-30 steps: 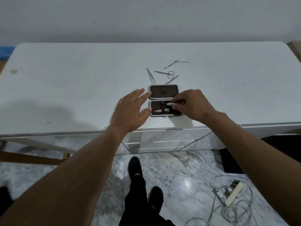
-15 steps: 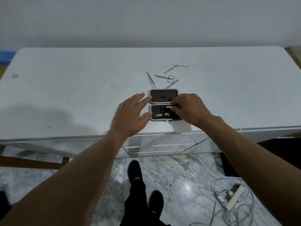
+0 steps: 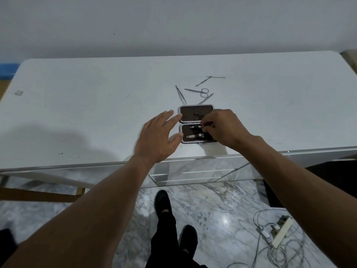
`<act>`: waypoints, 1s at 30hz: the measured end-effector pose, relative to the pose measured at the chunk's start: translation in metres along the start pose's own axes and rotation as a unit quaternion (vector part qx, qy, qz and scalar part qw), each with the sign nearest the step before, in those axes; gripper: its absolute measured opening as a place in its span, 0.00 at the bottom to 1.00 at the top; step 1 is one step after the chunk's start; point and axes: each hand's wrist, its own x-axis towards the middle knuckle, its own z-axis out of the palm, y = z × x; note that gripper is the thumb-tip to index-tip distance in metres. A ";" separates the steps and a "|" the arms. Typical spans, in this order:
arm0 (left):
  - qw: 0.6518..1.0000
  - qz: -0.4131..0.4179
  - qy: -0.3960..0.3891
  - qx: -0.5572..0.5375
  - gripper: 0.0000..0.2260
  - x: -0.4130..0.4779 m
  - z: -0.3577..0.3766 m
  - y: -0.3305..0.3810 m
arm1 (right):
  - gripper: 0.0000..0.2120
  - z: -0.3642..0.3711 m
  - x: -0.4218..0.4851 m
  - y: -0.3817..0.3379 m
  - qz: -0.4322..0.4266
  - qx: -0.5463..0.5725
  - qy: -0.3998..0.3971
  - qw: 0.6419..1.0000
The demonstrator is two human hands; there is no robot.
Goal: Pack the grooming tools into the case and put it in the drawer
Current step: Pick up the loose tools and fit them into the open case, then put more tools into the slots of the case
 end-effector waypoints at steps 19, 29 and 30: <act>1.000 -0.001 -0.004 -0.018 0.26 -0.001 -0.002 0.001 | 0.08 -0.004 0.004 -0.008 -0.009 0.011 0.035 0.999; 1.000 0.009 0.007 -0.014 0.26 -0.001 -0.002 0.001 | 0.10 -0.021 0.082 0.015 0.099 -0.047 0.063 0.992; 1.000 0.009 0.007 -0.015 0.26 -0.001 -0.002 0.001 | 0.09 -0.021 0.090 0.018 0.103 -0.053 0.054 0.992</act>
